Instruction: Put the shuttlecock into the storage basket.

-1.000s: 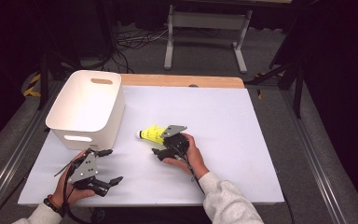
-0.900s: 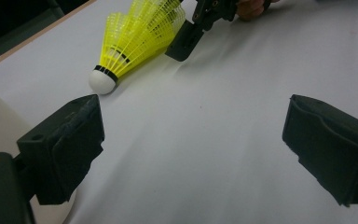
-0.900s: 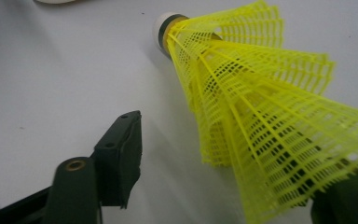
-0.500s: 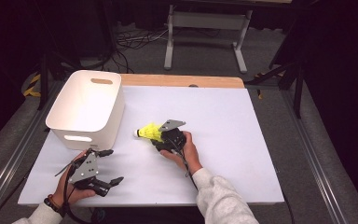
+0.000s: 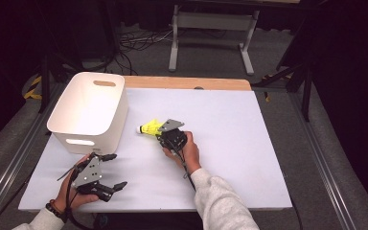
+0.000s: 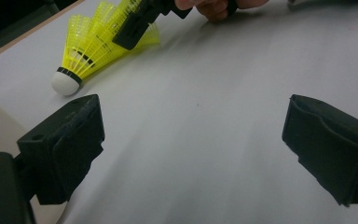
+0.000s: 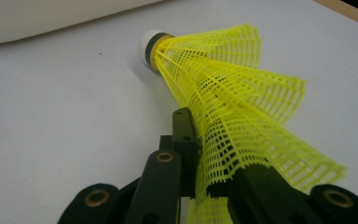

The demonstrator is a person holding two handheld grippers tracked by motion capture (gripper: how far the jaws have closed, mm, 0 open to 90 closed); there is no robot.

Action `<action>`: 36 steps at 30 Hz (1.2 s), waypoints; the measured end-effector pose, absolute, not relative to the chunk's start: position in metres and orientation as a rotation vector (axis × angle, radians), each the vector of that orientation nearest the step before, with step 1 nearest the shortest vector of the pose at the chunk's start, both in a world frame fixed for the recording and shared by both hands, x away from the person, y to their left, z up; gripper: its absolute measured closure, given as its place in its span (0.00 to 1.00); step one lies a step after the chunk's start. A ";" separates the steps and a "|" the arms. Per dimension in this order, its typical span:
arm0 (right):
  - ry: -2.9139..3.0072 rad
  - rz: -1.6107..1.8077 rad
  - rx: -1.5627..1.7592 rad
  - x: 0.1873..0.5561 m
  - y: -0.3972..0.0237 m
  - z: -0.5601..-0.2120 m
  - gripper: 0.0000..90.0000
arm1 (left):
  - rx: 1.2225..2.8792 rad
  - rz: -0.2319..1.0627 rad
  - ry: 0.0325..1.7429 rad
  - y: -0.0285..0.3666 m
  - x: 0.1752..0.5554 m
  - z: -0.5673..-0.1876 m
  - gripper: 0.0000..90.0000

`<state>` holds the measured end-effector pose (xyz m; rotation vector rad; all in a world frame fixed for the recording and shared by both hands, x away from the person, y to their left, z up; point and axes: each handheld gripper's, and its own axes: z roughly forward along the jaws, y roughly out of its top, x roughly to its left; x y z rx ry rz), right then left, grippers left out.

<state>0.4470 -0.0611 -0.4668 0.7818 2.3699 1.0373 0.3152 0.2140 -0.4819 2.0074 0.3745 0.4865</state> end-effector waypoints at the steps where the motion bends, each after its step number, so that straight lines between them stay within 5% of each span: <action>1: 2.369 1.042 0.780 0.447 -0.062 -0.466 0.96 | 2.011 0.494 0.373 0.214 0.316 -0.482 0.07; 22: 2.326 1.219 0.731 0.415 -0.098 -0.445 0.96 | 2.026 0.504 0.417 0.209 0.324 -0.483 0.07; 36: 2.306 1.276 0.674 0.387 -0.134 -0.427 0.96 | 2.069 0.542 0.454 0.171 0.348 -0.481 0.12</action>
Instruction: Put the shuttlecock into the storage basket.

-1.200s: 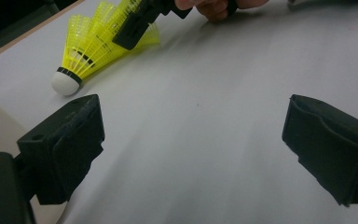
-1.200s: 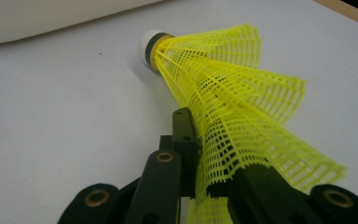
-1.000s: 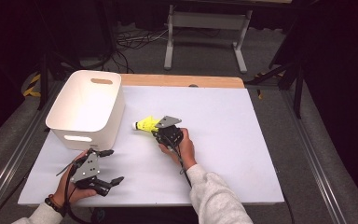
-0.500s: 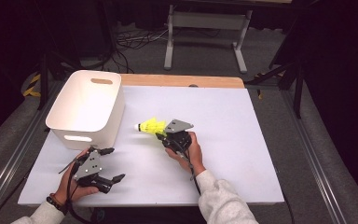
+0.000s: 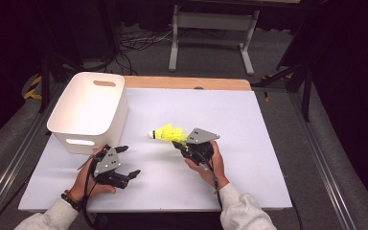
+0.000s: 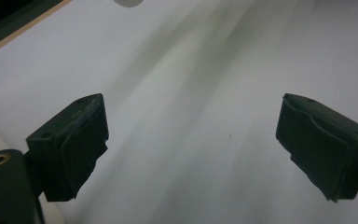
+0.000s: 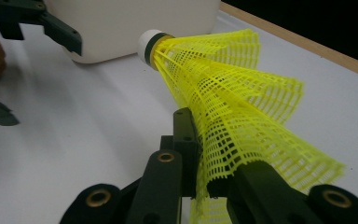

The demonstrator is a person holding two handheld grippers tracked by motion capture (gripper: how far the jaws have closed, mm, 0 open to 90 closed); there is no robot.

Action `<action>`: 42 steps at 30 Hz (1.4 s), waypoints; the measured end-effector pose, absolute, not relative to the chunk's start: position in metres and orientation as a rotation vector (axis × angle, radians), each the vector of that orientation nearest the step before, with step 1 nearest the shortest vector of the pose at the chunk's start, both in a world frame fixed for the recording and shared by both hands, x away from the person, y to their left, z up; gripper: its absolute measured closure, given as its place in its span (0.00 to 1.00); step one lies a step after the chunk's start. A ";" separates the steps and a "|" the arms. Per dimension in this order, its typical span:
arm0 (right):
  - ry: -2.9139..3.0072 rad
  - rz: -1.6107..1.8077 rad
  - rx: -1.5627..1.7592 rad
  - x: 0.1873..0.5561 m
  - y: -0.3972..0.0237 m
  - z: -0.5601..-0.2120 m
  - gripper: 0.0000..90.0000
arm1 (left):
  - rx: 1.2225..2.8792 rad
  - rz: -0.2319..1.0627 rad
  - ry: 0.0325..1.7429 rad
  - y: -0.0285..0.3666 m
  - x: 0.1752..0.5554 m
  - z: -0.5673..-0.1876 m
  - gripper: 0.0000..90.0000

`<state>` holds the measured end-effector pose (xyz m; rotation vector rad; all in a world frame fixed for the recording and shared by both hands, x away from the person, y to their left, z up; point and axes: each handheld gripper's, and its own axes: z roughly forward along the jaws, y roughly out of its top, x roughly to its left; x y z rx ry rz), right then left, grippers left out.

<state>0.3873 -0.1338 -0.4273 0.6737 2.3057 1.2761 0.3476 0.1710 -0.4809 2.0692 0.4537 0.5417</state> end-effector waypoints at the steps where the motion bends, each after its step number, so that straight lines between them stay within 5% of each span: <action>1: 2.307 1.276 0.665 0.385 -0.134 -0.426 0.96 | 2.077 0.545 0.450 0.167 0.349 -0.481 0.13; 15: 2.391 1.253 0.552 0.356 -0.130 -0.423 0.96 | 2.082 0.554 0.405 0.137 0.370 -0.467 0.24; 28: 2.502 1.014 0.361 0.343 -0.105 -0.427 0.93 | 2.198 0.485 0.309 0.112 0.376 -0.471 0.47; 42: 2.573 0.932 0.265 0.339 -0.089 -0.420 0.82 | 2.192 0.477 0.273 0.100 0.374 -0.474 0.49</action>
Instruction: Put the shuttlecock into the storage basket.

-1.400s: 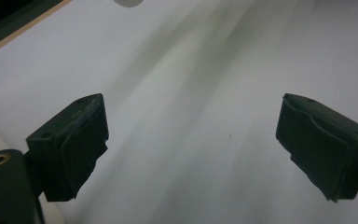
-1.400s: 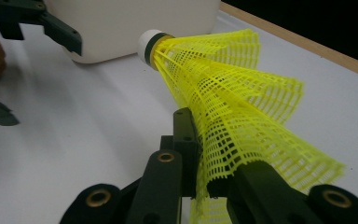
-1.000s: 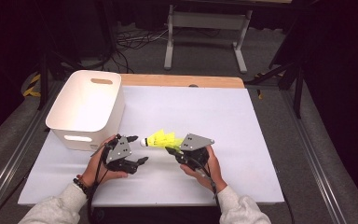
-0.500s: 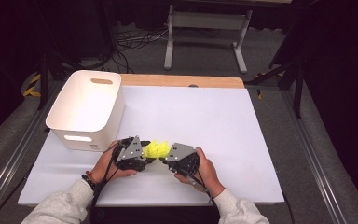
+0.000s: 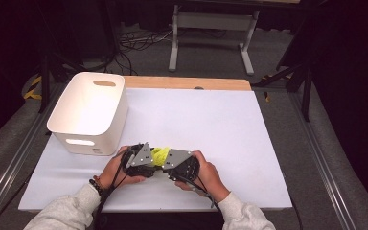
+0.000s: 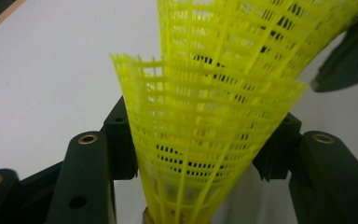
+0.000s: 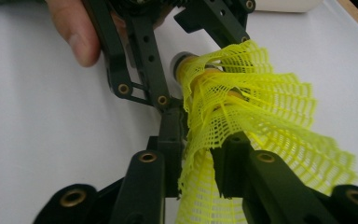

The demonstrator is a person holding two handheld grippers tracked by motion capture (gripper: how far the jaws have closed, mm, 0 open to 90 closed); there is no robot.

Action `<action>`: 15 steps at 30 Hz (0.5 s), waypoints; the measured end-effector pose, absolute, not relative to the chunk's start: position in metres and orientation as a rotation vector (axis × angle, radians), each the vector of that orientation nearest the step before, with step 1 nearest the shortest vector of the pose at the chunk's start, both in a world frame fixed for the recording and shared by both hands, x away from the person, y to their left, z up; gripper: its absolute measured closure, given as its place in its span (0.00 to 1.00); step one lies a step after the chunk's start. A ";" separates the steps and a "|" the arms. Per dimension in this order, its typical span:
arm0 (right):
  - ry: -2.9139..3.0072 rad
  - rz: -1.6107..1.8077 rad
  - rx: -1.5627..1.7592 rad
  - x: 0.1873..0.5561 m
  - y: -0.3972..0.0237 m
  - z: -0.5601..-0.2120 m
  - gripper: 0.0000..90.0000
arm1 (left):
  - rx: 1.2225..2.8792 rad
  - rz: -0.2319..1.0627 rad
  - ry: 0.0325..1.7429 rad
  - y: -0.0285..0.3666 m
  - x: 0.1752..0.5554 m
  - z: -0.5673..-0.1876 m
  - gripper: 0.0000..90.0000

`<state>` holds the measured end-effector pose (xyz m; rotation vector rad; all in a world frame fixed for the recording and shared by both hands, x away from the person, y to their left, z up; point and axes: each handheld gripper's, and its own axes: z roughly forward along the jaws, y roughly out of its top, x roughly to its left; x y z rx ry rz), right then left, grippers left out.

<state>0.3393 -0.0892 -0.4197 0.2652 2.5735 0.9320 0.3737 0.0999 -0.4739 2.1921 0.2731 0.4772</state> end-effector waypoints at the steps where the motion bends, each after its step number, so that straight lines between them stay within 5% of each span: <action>1: 2.591 0.929 0.256 0.339 -0.088 -0.418 0.78 | 2.190 0.481 0.275 0.100 0.373 -0.474 0.49; 15: 2.617 0.945 0.270 0.335 -0.090 -0.414 0.59 | 2.148 0.510 0.260 0.105 0.371 -0.473 0.51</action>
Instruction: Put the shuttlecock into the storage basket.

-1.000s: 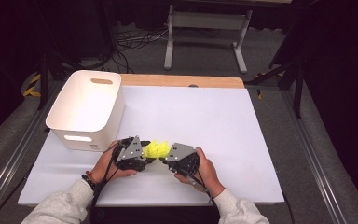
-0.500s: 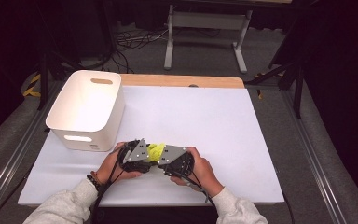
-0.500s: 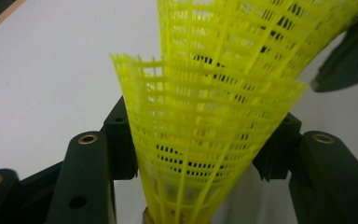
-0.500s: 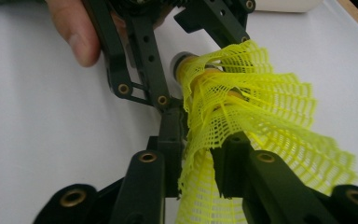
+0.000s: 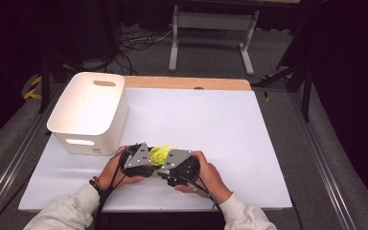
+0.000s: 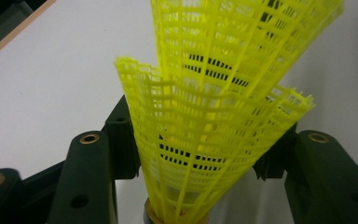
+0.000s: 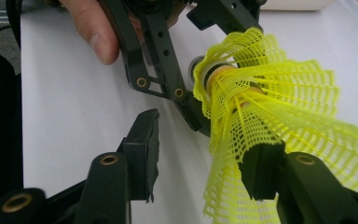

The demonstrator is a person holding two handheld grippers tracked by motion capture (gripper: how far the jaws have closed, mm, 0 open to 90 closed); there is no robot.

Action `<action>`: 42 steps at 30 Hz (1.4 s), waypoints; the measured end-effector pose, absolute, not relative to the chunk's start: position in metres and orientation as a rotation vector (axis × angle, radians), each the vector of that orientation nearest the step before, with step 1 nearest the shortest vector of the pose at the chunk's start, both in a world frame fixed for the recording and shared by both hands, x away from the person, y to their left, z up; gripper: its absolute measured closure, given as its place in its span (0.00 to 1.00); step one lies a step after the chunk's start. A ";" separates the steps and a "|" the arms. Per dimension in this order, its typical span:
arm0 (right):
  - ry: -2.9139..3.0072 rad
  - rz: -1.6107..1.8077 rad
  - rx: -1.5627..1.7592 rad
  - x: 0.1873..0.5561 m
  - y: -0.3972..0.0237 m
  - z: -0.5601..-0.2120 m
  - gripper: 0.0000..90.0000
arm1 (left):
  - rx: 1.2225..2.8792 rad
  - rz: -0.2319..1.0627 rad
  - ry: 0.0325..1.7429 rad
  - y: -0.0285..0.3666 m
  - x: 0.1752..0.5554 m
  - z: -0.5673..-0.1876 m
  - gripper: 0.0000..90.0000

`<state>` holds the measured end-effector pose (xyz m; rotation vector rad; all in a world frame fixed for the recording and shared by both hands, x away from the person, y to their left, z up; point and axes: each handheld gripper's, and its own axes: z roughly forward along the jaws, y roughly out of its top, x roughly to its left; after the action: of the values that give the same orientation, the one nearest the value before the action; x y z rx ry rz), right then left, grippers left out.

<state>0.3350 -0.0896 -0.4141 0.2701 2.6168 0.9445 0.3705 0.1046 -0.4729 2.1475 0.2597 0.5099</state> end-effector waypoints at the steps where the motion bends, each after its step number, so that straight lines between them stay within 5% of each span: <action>1: 2.617 0.916 0.269 0.335 -0.089 -0.414 0.54 | 2.148 0.506 0.260 0.105 0.370 -0.473 0.51; 14: 2.573 0.941 0.324 0.331 -0.095 -0.406 0.30 | 2.089 0.533 0.266 0.115 0.367 -0.469 0.51; 42: 2.345 1.056 0.418 0.329 -0.147 -0.387 0.23 | 2.025 0.553 0.308 0.135 0.364 -0.460 0.50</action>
<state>0.3288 -0.1474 -0.3872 0.4176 2.3451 1.0561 0.3642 0.1353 -0.4604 2.0253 0.3084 0.5528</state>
